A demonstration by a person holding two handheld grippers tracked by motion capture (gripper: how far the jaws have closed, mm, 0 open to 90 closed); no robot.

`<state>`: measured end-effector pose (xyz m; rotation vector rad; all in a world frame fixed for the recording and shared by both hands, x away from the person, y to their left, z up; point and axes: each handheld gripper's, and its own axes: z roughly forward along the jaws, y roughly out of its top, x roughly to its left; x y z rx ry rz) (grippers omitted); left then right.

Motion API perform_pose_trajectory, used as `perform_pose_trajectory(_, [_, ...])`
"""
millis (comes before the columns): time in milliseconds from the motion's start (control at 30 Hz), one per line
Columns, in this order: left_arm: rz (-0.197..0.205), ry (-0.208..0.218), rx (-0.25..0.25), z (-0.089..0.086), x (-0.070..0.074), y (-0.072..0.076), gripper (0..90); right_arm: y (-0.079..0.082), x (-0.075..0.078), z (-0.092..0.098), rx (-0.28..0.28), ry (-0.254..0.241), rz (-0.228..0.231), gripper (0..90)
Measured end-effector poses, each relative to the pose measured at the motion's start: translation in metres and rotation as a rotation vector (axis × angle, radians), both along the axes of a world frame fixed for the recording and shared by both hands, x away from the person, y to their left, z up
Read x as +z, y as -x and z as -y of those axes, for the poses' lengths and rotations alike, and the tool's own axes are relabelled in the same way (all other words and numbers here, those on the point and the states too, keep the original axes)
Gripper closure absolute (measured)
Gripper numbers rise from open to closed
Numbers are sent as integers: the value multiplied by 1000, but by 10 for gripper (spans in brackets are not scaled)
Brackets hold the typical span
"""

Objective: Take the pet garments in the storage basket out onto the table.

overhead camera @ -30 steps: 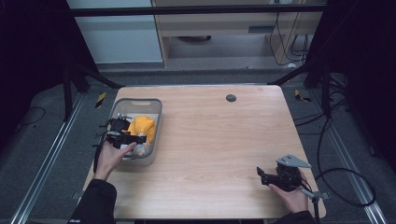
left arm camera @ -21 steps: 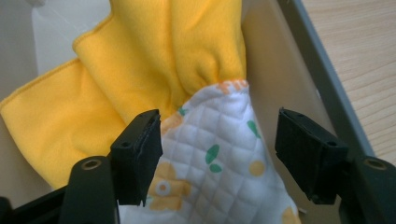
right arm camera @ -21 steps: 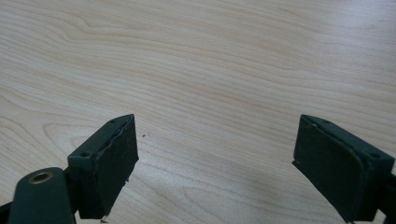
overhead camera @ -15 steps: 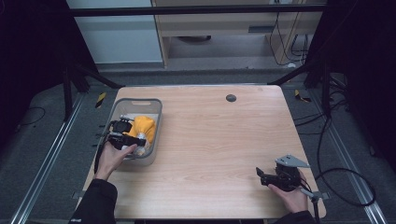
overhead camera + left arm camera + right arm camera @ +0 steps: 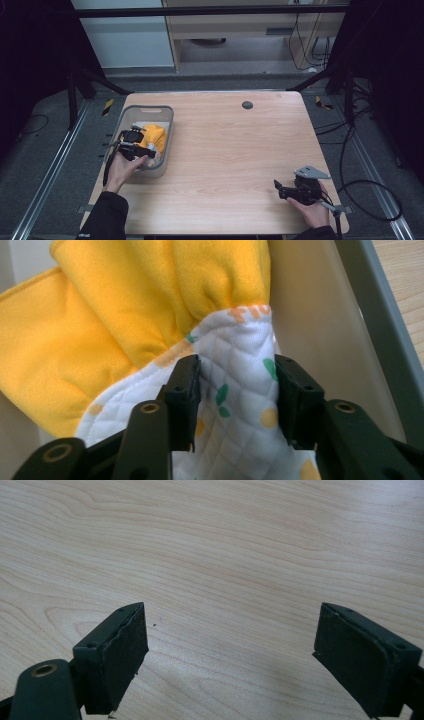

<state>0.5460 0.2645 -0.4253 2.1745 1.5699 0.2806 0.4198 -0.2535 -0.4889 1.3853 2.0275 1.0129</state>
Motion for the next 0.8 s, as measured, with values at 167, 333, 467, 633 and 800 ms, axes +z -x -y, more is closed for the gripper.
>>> perform_pose_trajectory(167, [-4, 8, 3, -1, 2, 1, 666, 0, 0, 0, -1, 2, -4, 136])
perform_pose_trajectory(333, [1, -4, 7, -2, 4, 2, 761, 0, 0, 0, 3, 7, -7, 136])
perform_pose_trajectory(467, [1, -10, 9, -2, 5, 2, 793, 0, 0, 0, -2, 4, -8, 137])
perform_pose_trajectory(633, [11, -15, 16, -3, 9, 3, 805, 0, -1, 0, -1, 6, -12, 136])
perform_pose_trajectory(800, [22, -15, 20, -7, 14, 6, 810, 0, 0, 0, 1, 5, -9, 136])
